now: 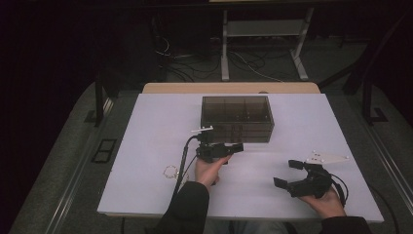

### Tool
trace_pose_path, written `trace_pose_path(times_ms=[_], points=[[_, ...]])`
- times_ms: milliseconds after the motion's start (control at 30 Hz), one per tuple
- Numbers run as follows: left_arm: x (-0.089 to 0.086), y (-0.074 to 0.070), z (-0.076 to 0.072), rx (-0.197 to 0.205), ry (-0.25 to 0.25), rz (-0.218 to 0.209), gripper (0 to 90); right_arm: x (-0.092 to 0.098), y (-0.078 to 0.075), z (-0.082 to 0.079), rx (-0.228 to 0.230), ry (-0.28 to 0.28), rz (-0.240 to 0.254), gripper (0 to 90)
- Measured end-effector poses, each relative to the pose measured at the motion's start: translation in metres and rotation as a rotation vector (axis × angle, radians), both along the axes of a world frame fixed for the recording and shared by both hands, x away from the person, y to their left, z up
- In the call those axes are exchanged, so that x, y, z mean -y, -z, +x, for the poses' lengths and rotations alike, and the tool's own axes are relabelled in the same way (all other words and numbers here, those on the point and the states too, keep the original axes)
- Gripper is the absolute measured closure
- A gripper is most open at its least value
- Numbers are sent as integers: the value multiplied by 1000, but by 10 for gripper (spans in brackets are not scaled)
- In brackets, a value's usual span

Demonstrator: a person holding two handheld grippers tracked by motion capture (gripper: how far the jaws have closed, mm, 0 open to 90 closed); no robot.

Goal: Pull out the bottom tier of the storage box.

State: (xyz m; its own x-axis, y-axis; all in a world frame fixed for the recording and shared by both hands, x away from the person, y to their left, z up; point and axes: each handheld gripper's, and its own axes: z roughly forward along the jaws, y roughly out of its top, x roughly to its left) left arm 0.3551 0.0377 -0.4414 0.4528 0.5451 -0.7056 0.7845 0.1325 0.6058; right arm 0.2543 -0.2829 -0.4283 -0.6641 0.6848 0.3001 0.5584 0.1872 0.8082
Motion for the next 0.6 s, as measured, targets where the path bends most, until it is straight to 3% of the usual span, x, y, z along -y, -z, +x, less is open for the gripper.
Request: trace_pose_path(times_ms=[100, 233, 600], points=[[0, 3, 1, -32, -27, -47, 0, 0, 0, 0, -1, 0, 0, 1], [1, 6, 1, -57, -62, -66, 0, 0, 0, 0, 3, -2, -1, 0], [5, 9, -2, -71, -143, -96, 54, 0, 0, 0, 3, -5, -2, 0]])
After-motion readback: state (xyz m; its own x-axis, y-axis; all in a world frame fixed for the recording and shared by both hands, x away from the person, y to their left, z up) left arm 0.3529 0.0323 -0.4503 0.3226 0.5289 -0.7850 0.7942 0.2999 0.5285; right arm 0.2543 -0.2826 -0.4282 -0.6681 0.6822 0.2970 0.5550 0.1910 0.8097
